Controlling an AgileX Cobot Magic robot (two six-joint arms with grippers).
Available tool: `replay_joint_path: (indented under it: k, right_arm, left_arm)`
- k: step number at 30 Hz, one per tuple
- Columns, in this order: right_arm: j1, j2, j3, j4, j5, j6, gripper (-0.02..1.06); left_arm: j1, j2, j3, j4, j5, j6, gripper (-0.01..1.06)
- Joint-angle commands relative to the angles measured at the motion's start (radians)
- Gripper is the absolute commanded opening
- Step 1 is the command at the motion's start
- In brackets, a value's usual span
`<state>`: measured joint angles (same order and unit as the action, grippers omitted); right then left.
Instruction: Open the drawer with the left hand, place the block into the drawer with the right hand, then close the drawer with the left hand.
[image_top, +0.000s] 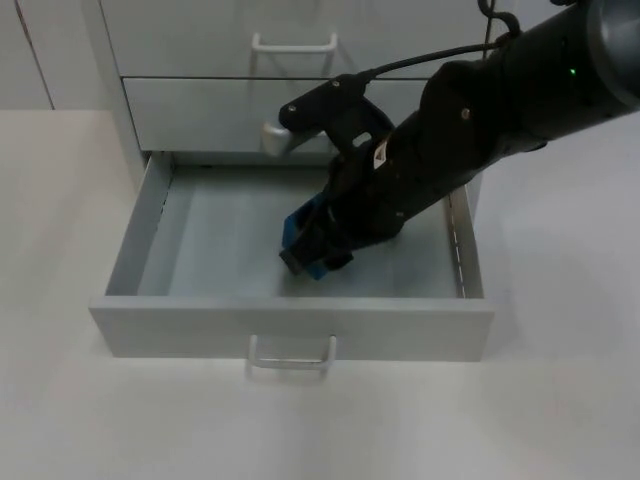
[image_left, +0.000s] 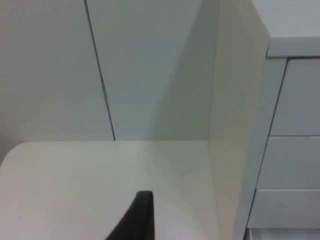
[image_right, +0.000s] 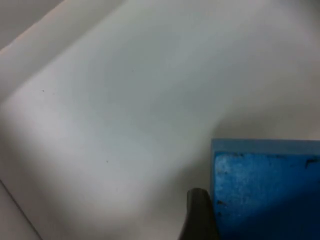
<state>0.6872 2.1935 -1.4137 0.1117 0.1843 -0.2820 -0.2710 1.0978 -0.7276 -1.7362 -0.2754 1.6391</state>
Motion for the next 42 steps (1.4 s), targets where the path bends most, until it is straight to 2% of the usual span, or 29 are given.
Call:
replay_joint_path:
  k: [1, 4, 7, 8, 13, 14, 16, 18, 27, 32, 37, 42]
  right_arm:
    - [-0.003, 0.0, -0.011, 0.004, -0.01, 0.004, 0.02]
    - [-0.003, 0.0, -0.011, 0.004, -0.008, 0.004, 0.1]
    - [-0.003, 0.0, -0.011, 0.004, -0.008, 0.004, 0.33]
    - [-0.003, 0.0, -0.011, 0.004, -0.008, 0.004, 0.33]
    - [-0.003, 0.0, -0.011, 0.004, -0.005, 0.004, 0.83]
    - [-0.003, 0.0, -0.011, 0.004, -0.005, 0.004, 0.83]
    - [-0.003, 0.0, -0.011, 0.004, 0.016, -0.007, 0.97]
    - [-0.003, 0.0, -0.011, 0.004, 0.024, -0.011, 1.04]
    - [0.003, -0.062, -0.011, 0.004, 0.046, -0.011, 1.04]
    - [0.017, -0.142, -0.011, 0.004, 0.118, -0.009, 1.04]
    - [0.035, -0.251, -0.011, 0.007, 0.231, 0.044, 1.04]
    - [0.035, -0.319, -0.011, 0.023, 0.284, 0.054, 1.03]
  left_arm:
    - [0.002, 0.001, -0.006, -0.008, 0.008, 0.004, 1.05]
    - [0.002, 0.001, -0.006, -0.008, 0.008, 0.004, 1.05]
    - [0.002, 0.001, -0.006, -0.008, 0.008, 0.004, 1.05]
    - [0.002, 0.001, -0.006, -0.008, 0.008, 0.004, 1.05]
    - [0.002, 0.001, -0.006, -0.008, 0.008, 0.004, 1.05]
    - [0.002, 0.001, -0.006, -0.008, 0.008, 0.004, 1.05]
    - [0.002, 0.001, -0.006, -0.008, 0.008, 0.004, 1.05]
    - [0.002, 0.001, -0.006, -0.008, 0.008, 0.004, 1.05]
    - [0.002, 0.001, -0.006, -0.008, 0.008, 0.006, 1.05]
    - [0.002, 0.001, -0.006, -0.008, 0.008, 0.006, 1.05]
    - [0.002, 0.001, -0.006, -0.008, 0.008, 0.006, 1.05]
    - [0.002, 0.001, -0.006, -0.008, 0.008, 0.006, 1.05]
